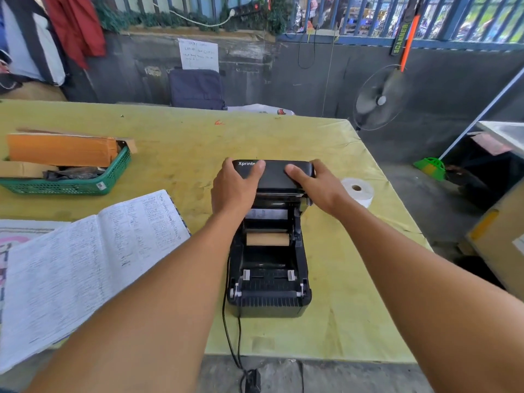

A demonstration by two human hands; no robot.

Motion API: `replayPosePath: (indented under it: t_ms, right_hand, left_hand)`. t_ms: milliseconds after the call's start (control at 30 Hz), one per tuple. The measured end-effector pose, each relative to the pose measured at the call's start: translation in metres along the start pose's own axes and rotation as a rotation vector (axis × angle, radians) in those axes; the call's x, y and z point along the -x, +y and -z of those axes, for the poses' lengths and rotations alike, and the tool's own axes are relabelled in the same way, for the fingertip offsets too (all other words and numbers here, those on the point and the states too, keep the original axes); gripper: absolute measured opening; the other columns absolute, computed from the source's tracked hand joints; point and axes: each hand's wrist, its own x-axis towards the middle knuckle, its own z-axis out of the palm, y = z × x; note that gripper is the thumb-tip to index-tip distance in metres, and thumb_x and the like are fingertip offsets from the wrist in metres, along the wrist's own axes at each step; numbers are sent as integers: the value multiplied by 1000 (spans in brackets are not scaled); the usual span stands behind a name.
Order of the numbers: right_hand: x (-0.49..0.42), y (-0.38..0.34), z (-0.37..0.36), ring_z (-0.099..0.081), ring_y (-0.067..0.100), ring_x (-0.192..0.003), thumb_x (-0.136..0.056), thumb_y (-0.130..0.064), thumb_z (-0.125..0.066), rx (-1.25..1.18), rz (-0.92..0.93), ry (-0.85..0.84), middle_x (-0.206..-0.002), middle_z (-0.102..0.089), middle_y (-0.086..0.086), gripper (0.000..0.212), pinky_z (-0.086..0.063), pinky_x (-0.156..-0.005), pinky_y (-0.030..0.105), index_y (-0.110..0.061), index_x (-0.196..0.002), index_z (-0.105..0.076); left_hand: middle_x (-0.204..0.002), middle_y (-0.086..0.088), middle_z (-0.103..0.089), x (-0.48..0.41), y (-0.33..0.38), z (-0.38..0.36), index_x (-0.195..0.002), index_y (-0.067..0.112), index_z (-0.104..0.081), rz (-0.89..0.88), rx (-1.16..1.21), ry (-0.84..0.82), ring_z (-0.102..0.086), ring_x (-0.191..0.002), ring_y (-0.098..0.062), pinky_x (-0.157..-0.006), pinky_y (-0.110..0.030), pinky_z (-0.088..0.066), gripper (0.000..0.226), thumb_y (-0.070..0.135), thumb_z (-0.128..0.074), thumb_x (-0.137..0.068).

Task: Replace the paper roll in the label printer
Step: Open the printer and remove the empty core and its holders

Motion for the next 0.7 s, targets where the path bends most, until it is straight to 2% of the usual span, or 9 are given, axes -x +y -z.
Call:
replayPosePath:
  t_ms: [100, 167, 233, 300, 400, 500, 567, 633, 700]
  right_hand:
    - [-28, -7, -2, -62, 26, -89, -75, -82, -44, -22, -62, -23, -101, -64, -1, 67, -57, -76, 45, -25, -110, -47]
    - [-43, -12, 1, -63, 29, -89, -73, -84, -42, -1, -125, -84, -98, -61, 0, 71, -63, -66, 47, -25, -113, -45]
    - [-57, -17, 5, -64, 34, -92, -73, -84, -41, 15, -171, -137, -104, -60, 6, 75, -63, -55, 44, -24, -118, -43]
    - [-68, -20, 6, -65, 36, -92, -71, -85, -40, 21, -201, -168, -111, -58, 9, 81, -63, -51, 43, -24, -123, -41]
    - [-76, -21, 5, -64, 37, -94, -69, -85, -39, 16, -226, -174, -115, -57, 10, 84, -63, -54, 48, -23, -126, -40]
    - [-79, -17, 2, -59, 35, -104, -72, -83, -40, -28, -257, -169, -122, -54, 9, 84, -64, -65, 49, -23, -130, -36]
    - [-78, -17, 2, -58, 33, -105, -75, -82, -42, -67, -269, -177, -124, -51, 10, 83, -63, -69, 47, -23, -133, -32]
    - [-74, -16, 3, -56, 30, -106, -77, -80, -43, -119, -277, -177, -125, -50, 9, 82, -63, -68, 43, -22, -132, -30]
    - [-70, -9, 3, -55, 29, -110, -79, -79, -44, -215, -302, -157, -129, -48, 8, 81, -62, -71, 41, -20, -133, -32]
  left_hand:
    - [-147, -10, -49, -27, 6, -9, -151, 16, -29, 40, -62, -5, -46, -132, -33, -99, -43, -40, 82, 68, -38, -89]
    - [-147, -10, -50, -41, 11, -16, -151, 18, -29, 76, -83, 3, -48, -130, -35, -97, -43, -41, 77, 66, -35, -91]
    - [-143, -9, -53, -54, 16, -23, -149, 17, -34, 102, -96, 12, -51, -125, -34, -91, -41, -41, 73, 63, -35, -92]
    - [-140, -9, -55, -64, 18, -26, -144, 15, -41, 107, -106, 19, -53, -122, -33, -83, -37, -38, 68, 61, -36, -94]
    - [-140, -10, -54, -74, 20, -26, -142, 13, -43, 125, -110, -17, -53, -117, -33, -80, -33, -32, 65, 58, -36, -97]
    - [-134, -14, -50, -76, 25, -27, -137, 10, -39, 230, -10, -7, -49, -99, -29, -75, -37, -35, 54, 46, -41, -97]
    - [-131, -14, -43, -73, 26, -25, -126, 11, -39, 292, 125, 42, -49, -104, -31, -75, -41, -38, 41, 34, -46, -93]
    - [-127, -14, -49, -68, 23, -24, -117, 10, -45, 249, 198, 66, -52, -100, -28, -71, -38, -40, 33, 28, -49, -90]
    - [-122, -10, -59, -58, 17, -22, -119, 12, -52, 165, 217, 91, -54, -92, -22, -69, -32, -39, 35, 32, -50, -91]
